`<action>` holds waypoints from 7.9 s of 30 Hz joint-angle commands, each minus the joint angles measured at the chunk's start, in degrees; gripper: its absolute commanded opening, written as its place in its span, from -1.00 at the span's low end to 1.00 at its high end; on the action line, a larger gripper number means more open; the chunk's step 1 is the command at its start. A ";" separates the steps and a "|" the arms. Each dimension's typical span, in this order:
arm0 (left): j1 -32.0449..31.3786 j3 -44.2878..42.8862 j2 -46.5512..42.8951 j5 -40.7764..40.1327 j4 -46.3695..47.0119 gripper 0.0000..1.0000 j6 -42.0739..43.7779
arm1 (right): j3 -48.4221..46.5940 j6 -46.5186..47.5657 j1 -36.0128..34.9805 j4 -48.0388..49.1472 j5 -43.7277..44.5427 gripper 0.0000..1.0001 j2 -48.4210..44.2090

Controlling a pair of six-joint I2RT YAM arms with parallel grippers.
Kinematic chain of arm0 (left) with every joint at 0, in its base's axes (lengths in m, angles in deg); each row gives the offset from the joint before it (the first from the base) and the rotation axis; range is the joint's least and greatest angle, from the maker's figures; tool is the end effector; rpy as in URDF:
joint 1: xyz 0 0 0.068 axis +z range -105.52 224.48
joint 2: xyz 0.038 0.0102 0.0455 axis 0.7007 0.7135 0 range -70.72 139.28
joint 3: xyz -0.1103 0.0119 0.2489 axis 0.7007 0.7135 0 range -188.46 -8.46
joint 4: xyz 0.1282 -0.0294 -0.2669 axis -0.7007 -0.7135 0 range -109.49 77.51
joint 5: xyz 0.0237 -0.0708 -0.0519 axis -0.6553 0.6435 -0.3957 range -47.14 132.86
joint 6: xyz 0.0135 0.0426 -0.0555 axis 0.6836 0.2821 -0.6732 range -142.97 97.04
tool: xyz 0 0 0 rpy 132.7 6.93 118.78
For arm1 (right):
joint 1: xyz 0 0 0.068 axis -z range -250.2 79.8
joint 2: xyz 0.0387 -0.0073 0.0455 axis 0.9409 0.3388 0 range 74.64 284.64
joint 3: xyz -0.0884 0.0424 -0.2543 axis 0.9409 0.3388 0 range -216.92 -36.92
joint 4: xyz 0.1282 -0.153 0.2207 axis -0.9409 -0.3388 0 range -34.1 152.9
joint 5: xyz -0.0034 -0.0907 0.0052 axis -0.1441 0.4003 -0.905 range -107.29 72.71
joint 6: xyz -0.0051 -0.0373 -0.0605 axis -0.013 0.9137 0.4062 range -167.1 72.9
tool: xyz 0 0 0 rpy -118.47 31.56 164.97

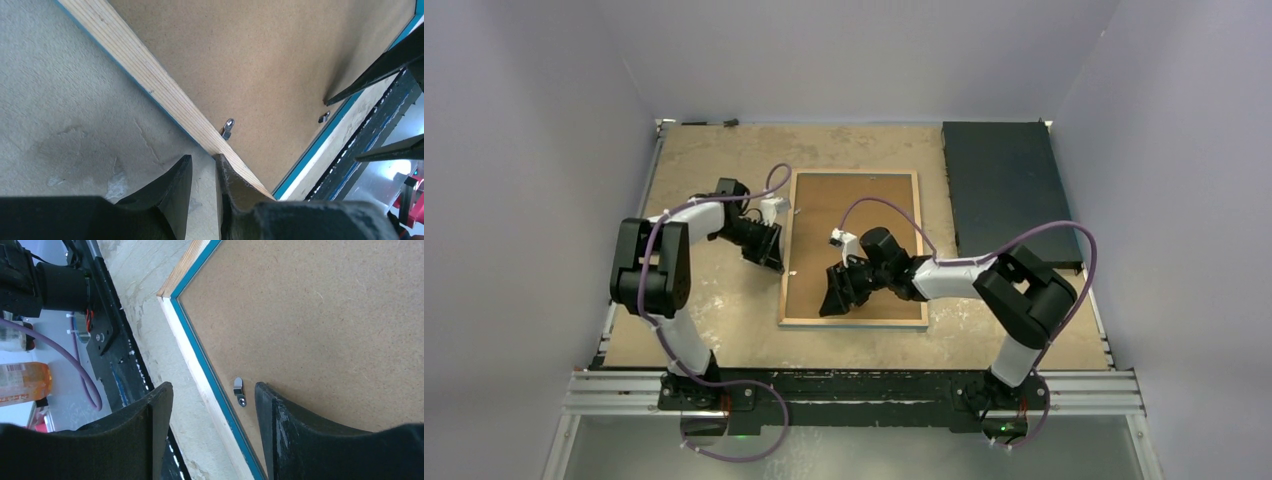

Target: Put the photo into the frame

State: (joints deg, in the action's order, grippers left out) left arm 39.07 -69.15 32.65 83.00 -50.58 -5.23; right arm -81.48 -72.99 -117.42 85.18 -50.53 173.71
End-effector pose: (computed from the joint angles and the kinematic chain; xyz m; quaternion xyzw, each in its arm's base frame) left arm 0.3438 -0.0705 0.1049 0.2148 0.9117 -0.3320 0.1118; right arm 0.2337 0.2998 0.1125 -0.2910 0.7989 0.4768 0.2227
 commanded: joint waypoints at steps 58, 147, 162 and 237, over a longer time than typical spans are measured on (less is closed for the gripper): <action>26.42 -21.97 -12.32 1.87 -20.87 -0.10 7.12 | -31.13 21.07 -25.99 -22.20 45.55 -0.76 16.34; 13.35 -2.34 -6.22 -15.77 3.13 -0.14 7.86 | -15.13 -17.49 8.48 -24.69 49.32 0.97 -12.30; 17.99 -1.57 -8.47 -5.83 -10.45 -0.20 18.65 | -35.94 -18.10 -0.47 -18.05 35.36 0.97 10.70; 19.60 1.36 5.27 0.40 2.18 -0.84 8.41 | -55.11 -29.59 -5.13 -3.32 19.22 0.85 37.90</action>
State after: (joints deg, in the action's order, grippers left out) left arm 59.13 -70.04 35.23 88.92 -48.98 0.17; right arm -135.49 -101.12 -122.32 81.27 -29.50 210.45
